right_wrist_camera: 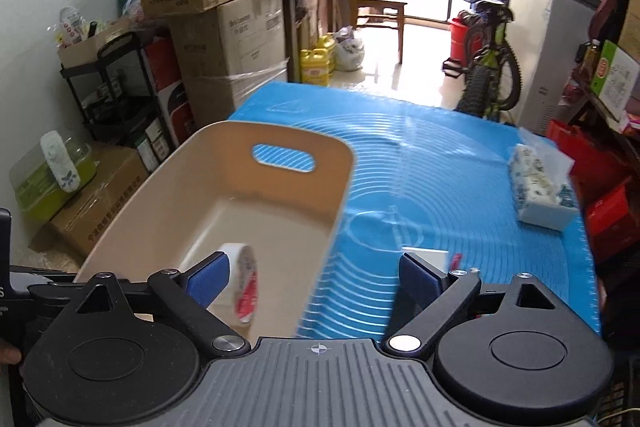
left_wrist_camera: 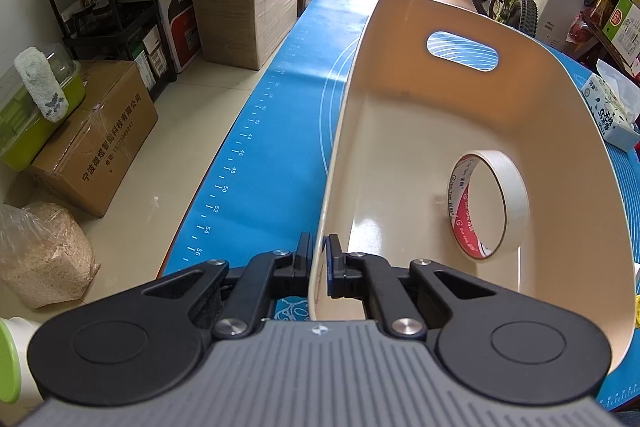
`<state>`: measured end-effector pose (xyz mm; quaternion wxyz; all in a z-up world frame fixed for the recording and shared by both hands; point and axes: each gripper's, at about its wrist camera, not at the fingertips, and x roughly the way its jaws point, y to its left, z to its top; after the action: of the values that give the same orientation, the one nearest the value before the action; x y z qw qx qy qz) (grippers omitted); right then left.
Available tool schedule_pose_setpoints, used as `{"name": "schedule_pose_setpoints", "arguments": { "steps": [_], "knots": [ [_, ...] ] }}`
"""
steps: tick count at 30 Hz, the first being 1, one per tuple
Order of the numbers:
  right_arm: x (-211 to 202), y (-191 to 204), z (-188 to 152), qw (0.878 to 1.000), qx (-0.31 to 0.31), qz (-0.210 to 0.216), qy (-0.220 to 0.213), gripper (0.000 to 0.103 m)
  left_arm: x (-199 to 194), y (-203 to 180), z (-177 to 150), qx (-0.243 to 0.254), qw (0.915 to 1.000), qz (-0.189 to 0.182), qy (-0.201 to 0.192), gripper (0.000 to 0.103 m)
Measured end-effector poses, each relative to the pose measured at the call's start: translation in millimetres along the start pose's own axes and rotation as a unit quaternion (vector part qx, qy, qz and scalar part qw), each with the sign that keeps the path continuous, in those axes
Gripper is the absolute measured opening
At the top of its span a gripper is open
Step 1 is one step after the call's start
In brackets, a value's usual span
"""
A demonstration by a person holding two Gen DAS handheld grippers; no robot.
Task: Organize rigid objects
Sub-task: 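Move the right tool back to the objects and grasp the yellow toy part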
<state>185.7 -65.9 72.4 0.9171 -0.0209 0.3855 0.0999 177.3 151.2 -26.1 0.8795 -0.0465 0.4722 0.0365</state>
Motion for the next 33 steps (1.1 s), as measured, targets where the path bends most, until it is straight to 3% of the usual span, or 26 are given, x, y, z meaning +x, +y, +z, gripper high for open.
{"name": "schedule_pose_setpoints", "arguments": {
  "steps": [7,18,33],
  "knots": [
    [-19,-51,-16,0.999,0.014,-0.046,-0.001,0.092,0,0,0,0.0,1.0,0.0,0.0,0.008],
    [-12,-113,-74,0.993,0.026,-0.101,0.05,0.092,0,0,0,0.0,1.0,0.0,0.0,0.008],
    [29,-138,-140,0.99,0.001,-0.087,0.112,0.088,-2,2,0,0.006,1.0,0.005,-0.003,0.009]
  ]
}}
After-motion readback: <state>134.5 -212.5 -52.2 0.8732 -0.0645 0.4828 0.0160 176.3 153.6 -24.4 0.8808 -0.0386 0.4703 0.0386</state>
